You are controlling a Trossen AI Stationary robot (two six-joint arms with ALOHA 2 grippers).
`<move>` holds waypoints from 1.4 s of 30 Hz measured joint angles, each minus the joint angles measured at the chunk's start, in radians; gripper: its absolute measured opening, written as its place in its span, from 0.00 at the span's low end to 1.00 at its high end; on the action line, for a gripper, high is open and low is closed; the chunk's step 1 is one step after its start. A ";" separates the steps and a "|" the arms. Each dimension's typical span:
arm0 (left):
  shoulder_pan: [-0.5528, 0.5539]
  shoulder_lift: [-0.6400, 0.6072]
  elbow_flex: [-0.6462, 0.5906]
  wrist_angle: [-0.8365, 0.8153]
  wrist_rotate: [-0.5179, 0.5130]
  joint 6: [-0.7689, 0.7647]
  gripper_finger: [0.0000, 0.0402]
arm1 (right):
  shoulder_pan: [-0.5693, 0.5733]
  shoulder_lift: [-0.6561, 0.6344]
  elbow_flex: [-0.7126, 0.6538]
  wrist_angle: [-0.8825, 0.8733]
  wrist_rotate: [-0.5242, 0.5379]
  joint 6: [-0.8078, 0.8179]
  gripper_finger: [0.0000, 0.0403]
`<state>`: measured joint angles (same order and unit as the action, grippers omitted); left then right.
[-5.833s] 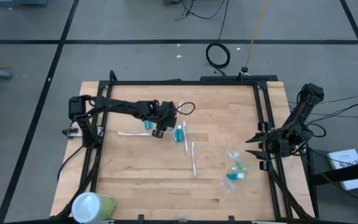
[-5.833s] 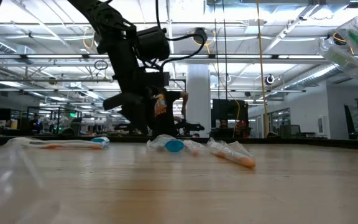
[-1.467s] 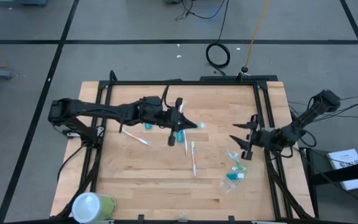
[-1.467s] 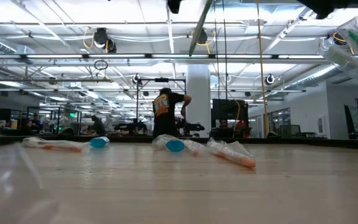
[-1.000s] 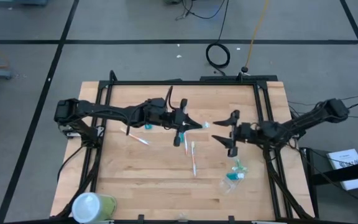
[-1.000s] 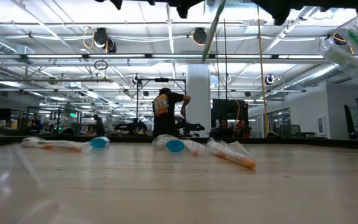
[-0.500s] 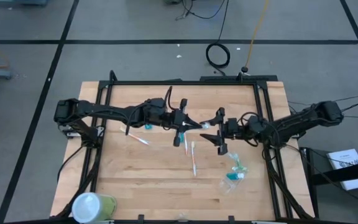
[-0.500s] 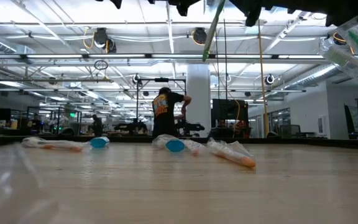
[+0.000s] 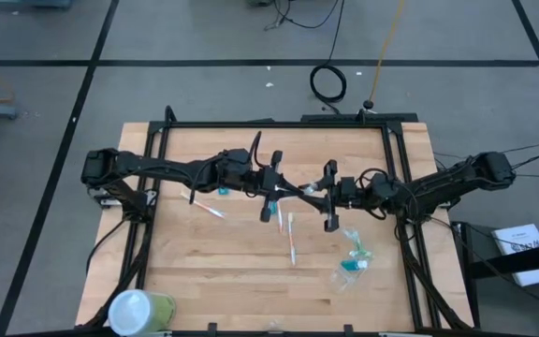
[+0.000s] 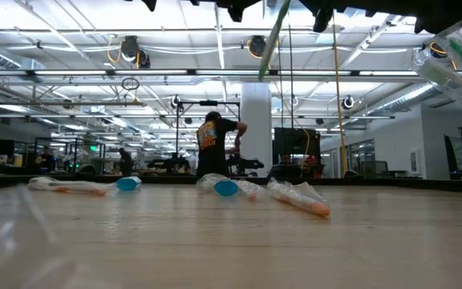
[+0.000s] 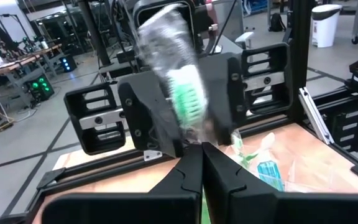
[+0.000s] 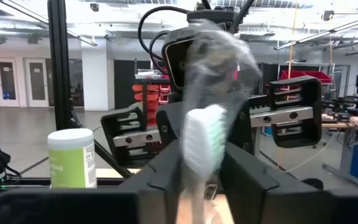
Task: Pick & Place toothbrushing station
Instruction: Put the green toothbrush into the top section of the transparent organizer
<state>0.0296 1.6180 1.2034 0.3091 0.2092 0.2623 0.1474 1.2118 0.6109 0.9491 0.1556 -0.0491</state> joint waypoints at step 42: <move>0.005 -0.035 -0.038 -0.284 -0.248 -0.196 0.56 | 0.272 -0.825 -0.043 -1.124 -0.080 0.542 0.02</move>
<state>0.0341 1.5833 1.1656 0.0251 -0.0383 0.0658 0.4195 0.3870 0.5682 -0.1750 0.0761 0.4933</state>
